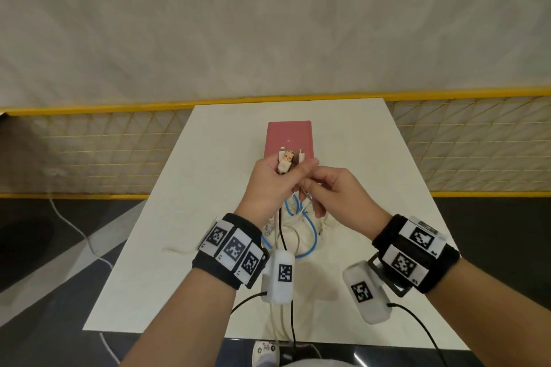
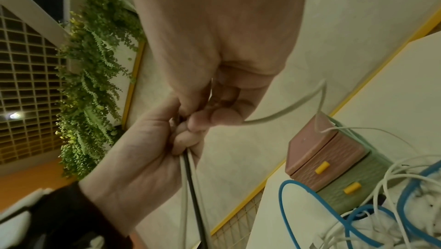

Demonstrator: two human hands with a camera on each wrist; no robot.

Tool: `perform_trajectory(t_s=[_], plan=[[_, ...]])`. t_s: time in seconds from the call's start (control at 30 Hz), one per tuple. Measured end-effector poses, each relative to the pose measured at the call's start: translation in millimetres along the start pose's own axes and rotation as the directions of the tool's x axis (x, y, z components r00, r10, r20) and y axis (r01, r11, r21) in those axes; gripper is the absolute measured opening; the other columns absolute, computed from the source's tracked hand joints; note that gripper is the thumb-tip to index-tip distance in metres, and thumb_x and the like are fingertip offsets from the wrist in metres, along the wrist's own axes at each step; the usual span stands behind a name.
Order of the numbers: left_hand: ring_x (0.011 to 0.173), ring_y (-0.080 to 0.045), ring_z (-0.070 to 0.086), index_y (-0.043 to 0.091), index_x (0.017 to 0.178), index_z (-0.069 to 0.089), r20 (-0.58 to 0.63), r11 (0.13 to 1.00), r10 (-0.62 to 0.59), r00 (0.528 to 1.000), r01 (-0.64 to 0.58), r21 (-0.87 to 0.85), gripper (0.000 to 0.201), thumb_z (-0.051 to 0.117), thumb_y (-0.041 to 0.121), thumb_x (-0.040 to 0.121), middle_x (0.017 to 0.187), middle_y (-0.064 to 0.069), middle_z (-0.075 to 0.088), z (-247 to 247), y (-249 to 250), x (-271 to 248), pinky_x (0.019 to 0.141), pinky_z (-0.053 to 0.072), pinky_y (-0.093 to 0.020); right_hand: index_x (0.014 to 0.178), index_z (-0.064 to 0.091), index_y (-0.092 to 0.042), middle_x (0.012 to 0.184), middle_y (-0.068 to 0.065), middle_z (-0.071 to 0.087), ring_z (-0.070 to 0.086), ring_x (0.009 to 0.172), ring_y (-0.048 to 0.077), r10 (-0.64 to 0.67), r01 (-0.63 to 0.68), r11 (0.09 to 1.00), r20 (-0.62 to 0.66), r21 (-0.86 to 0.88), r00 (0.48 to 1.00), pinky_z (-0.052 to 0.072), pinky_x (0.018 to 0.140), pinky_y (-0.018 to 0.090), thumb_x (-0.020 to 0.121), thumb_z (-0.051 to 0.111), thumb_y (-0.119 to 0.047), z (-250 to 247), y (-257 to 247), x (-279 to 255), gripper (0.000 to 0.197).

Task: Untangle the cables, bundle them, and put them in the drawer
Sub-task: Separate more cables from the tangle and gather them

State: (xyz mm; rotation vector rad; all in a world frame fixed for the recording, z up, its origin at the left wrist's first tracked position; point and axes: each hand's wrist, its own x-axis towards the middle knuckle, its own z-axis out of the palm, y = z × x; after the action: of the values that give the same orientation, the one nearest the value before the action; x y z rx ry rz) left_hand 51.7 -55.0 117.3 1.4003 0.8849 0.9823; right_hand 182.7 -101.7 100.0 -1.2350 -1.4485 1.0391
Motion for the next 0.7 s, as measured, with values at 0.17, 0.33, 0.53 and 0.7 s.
perform_trajectory(t_s=[0.17, 0.33, 0.53, 0.7], plan=[[0.057, -0.014, 0.052, 0.016, 0.081, 0.057, -0.118, 0.992, 0.060, 0.991, -0.046, 0.119, 0.036, 0.053, 0.049, 0.093, 0.064, 0.000, 0.056, -13, -9, 15, 0.061, 0.047, -0.036, 0.088, 0.063, -0.004, 0.073, 0.004, 0.063, 0.052, 0.053, -0.002, 0.009, 0.013, 0.976, 0.102, -0.216, 0.995, 0.038, 0.054, 0.008, 0.099, 0.045, -0.015, 1, 9, 2, 0.024], [0.048, -0.003, 0.036, 0.021, 0.065, 0.040, -0.205, 0.982, 0.049, 0.978, -0.084, -0.169, 0.041, 0.040, 0.034, 0.105, 0.057, 0.007, 0.032, -35, 11, 26, 0.056, 0.047, -0.021, 0.076, 0.056, -0.021, 0.072, -0.009, 0.063, 0.049, 0.067, 0.002, 0.107, -0.004, 0.826, 0.150, -0.564, 0.983, 0.036, 0.071, 0.024, 0.100, 0.040, -0.030, -19, 49, -1, 0.031], [0.040, -0.004, 0.030, 0.020, 0.078, 0.052, -0.085, 1.000, -0.003, 0.996, 0.005, 0.022, 0.022, 0.062, 0.030, 0.095, 0.049, 0.015, 0.036, -37, 14, 18, 0.039, 0.025, -0.016, 0.081, 0.055, -0.039, 0.086, -0.018, 0.062, 0.038, 0.095, 0.011, -0.169, 0.024, 0.591, -0.094, -0.806, 0.981, 0.013, 0.077, 0.028, 0.093, 0.039, -0.055, -32, 45, 18, 0.026], [0.042, 0.000, 0.042, 0.008, 0.084, 0.073, 0.255, 0.784, -0.099, 0.962, -0.082, 0.616, 0.036, 0.060, 0.041, 0.094, 0.062, 0.008, 0.061, -32, 9, 18, 0.045, 0.031, -0.010, 0.075, 0.059, -0.031, 0.074, -0.014, 0.058, 0.040, 0.093, 0.002, -0.205, 0.047, 0.607, -0.099, -0.794, 0.974, 0.010, 0.086, 0.026, 0.085, 0.050, -0.058, -45, 17, 31, 0.030]])
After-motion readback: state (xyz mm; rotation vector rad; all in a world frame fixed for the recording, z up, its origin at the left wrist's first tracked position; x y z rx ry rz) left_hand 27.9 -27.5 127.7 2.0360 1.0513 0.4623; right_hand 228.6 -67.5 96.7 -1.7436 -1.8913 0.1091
